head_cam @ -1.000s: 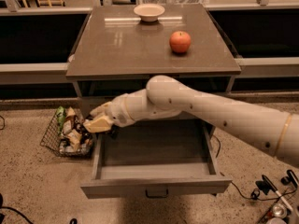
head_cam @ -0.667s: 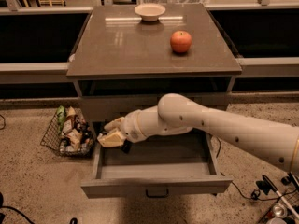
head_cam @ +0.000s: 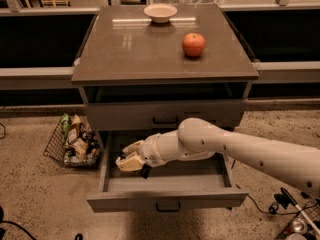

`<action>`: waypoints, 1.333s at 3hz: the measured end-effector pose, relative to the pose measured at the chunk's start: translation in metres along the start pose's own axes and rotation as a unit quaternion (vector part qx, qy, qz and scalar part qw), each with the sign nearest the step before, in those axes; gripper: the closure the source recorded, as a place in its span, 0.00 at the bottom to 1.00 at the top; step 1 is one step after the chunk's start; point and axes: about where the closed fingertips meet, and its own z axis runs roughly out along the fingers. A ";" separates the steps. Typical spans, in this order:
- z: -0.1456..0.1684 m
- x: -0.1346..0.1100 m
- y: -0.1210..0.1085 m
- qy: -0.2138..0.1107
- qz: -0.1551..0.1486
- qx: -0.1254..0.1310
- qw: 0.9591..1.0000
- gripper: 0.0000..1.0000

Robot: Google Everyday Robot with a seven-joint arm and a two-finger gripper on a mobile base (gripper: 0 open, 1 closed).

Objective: Place rxbar chocolate into middle drawer

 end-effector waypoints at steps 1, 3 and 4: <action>-0.001 0.031 -0.017 -0.001 0.019 0.015 1.000 1.00; -0.014 0.115 -0.092 -0.003 0.048 0.063 0.997 1.00; -0.026 0.144 -0.134 0.000 0.065 0.086 0.994 0.82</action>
Offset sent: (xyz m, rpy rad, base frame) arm 0.0511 -0.1013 -0.1329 -0.0147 0.0426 -0.1903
